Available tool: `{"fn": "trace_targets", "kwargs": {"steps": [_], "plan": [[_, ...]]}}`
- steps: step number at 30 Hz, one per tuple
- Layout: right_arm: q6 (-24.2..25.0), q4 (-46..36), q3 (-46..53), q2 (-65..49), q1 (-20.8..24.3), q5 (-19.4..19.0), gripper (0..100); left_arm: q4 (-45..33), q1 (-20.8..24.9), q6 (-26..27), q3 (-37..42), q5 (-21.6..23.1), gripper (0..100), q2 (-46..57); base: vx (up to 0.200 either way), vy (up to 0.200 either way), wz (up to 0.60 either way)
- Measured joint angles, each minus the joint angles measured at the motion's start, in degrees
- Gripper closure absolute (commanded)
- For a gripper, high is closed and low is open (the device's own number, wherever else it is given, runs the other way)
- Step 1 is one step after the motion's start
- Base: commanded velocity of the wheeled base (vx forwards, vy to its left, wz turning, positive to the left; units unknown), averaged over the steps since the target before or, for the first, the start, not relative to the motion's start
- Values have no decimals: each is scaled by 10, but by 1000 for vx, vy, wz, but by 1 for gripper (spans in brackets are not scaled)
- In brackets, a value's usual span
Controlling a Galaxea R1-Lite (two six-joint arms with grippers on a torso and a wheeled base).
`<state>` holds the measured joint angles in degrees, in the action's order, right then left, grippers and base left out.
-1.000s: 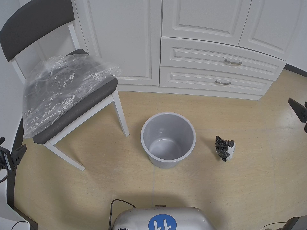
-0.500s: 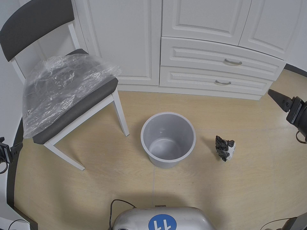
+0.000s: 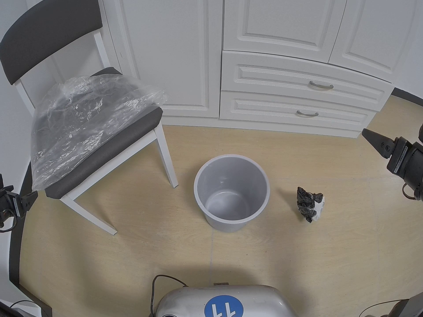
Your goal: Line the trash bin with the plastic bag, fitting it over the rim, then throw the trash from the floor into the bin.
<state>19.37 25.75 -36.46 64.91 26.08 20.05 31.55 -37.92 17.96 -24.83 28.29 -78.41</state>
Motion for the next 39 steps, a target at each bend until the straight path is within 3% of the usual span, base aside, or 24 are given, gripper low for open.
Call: {"fn": "trace_targets", "kwargs": {"steps": [8,19,32,39], "plan": [[0,2,0,0,0,-1,0,59,25,-47,4,-20,0,-36,0,0,0],[-1,4,0,-5,0,-1,0,209,55,-99,15,-84,0,-113,0,0,0],[-1,6,-2,-10,1,-1,0,366,62,-205,19,-89,0,-170,0,0,0],[0,7,-2,-11,4,-1,0,454,64,-220,25,-89,0,-184,0,0,0]]}}
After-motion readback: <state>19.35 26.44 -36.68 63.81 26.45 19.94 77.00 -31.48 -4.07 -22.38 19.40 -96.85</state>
